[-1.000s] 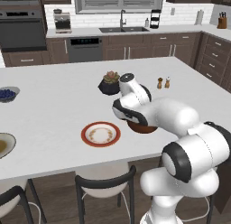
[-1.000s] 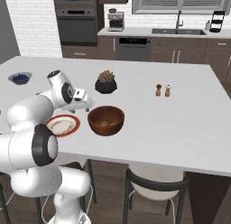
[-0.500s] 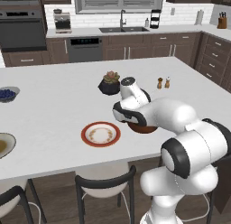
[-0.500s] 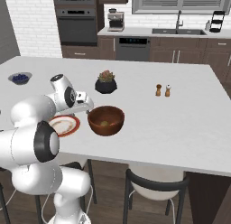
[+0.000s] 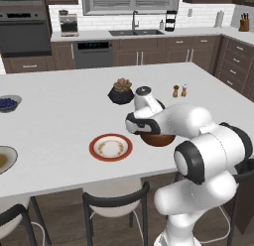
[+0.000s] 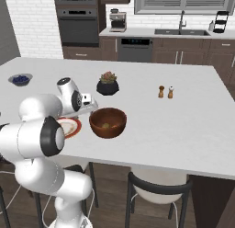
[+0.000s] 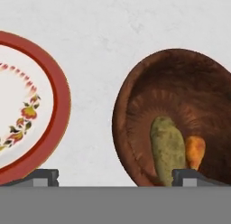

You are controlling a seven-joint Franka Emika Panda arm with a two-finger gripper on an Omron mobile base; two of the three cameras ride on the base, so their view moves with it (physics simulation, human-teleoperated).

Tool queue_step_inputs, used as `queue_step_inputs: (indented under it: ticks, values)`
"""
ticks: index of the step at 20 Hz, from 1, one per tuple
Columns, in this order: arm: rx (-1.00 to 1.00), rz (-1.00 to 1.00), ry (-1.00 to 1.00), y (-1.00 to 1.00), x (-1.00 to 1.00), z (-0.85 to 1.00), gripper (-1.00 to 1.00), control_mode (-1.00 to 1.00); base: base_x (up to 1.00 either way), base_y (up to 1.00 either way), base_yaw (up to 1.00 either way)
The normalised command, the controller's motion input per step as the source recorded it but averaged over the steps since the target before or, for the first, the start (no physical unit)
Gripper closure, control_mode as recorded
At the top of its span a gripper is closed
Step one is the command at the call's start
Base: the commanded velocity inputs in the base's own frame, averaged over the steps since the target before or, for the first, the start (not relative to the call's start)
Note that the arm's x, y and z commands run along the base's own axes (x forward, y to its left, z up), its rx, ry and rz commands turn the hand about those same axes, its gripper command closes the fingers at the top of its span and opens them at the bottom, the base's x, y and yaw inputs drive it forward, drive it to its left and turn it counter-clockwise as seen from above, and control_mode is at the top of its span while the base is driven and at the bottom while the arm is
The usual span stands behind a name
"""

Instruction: Pick the chicken drumstick and potato from their plates and place them in the bowl. Then put the bowl in the fridge.

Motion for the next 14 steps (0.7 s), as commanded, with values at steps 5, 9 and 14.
queue_step_inputs:
  ticks: [5,9,14]
  values:
    - [0.0,0.08,0.01,-0.01,0.28,-0.27,-1.0,-1.0,0.0,0.0,0.0]
    - [0.0,-0.01,0.14,-0.18,0.23,-0.49,-1.0,-1.0,0.0,0.0,0.0]
    - [0.0,-0.04,0.11,-0.14,0.0,-0.33,-1.0,-1.0,0.0,0.0,0.0]
